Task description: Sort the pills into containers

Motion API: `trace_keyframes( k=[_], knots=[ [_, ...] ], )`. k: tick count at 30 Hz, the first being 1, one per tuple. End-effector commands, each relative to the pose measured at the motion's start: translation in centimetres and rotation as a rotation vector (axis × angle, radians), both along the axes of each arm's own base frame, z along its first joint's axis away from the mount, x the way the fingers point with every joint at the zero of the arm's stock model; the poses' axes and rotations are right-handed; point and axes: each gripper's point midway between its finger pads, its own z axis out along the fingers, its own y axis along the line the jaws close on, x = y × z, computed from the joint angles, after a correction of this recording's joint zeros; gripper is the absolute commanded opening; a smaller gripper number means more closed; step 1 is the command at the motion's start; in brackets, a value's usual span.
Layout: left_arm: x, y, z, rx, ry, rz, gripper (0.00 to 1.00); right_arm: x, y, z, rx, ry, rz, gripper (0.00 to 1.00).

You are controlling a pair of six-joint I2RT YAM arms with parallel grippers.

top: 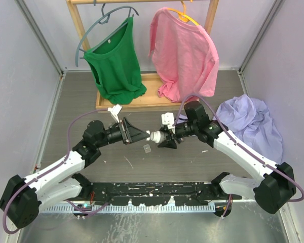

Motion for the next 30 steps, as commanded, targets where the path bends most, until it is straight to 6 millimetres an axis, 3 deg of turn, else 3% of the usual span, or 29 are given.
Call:
trace_keyframes(
  k=[1,20,30],
  knots=[
    [0.0,-0.4,3.0,-0.065,-0.083,-0.004,0.29,0.6,0.8,1.6,0.022,-0.065,0.004,0.01],
    [-0.4,-0.8,1.0,-0.004,-0.056,-0.020,0.29,-0.2,1.0,1.8,0.028,-0.061,0.039,0.01],
    [-0.6,-1.3,0.8,0.002,-0.047,-0.040,0.29,-0.6,1.2,1.3,0.021,-0.059,0.061,0.01]
  ],
)
